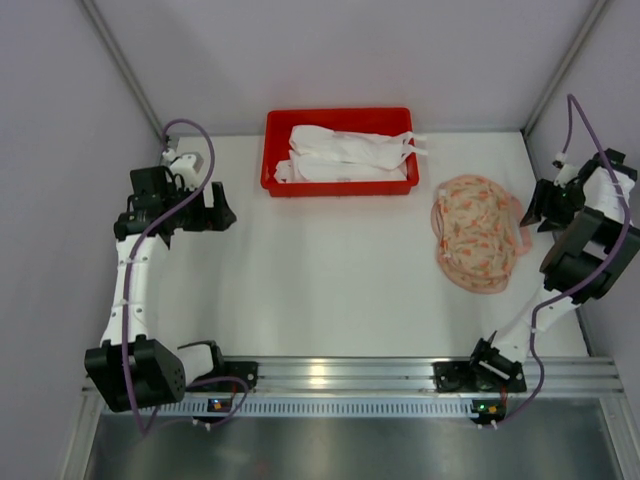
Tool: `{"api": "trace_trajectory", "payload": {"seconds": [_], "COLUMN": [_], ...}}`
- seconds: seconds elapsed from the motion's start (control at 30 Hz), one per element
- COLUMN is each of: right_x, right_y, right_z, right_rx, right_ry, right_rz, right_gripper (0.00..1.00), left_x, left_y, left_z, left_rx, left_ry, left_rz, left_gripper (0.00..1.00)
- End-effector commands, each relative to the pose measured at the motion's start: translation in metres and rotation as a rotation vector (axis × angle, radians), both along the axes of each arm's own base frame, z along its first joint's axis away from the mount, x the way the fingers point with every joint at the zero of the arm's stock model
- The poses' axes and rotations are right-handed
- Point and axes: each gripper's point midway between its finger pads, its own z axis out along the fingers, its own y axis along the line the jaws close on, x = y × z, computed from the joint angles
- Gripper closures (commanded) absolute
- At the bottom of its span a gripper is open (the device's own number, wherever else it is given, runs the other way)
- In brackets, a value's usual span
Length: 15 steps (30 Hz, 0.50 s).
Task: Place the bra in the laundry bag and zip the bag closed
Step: Open the laundry bag at the center of the board.
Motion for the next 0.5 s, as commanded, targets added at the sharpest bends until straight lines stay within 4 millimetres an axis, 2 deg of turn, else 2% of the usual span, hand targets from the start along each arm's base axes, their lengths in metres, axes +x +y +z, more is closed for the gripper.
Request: {"api": "trace_trajectory", "payload": {"seconds": [0.0, 0.07, 0.23, 0.3, 0.47], "right_x": [0.003, -0.001, 0.001, 0.003, 0.007], "right_y": [-0.041, -0.054, -0.057, -0.055, -0.035], "right_z": [0.007, 0.0, -0.02, -0.028, -0.04], "right_rx": [-0.115, -0.163, -0.161, -0.157, -0.15], "right_ry": [-0.016, 0.003, 0.027, 0.032, 0.042], "right_rz": [-0.071, -0.084, -0.088, -0.087, -0.053], "right_gripper": [0.47, 0.5, 0.53, 0.54, 0.57], "left_x": [0.009, 0.01, 0.017, 0.019, 0.024], "left_y": [-0.003, -0.003, -0.004, -0.003, -0.003], "left_z": [0.017, 0.016, 0.013, 0.013, 0.017], "left_rx": [-0.011, -0.016, -0.022, -0.017, -0.01], "left_ry": [-0.045, -0.039, -0.026, -0.027, -0.029], "left_rz": [-0.016, -0.018, -0.032, -0.036, -0.046], "left_gripper": [0.02, 0.01, 0.01, 0.01, 0.01]}}
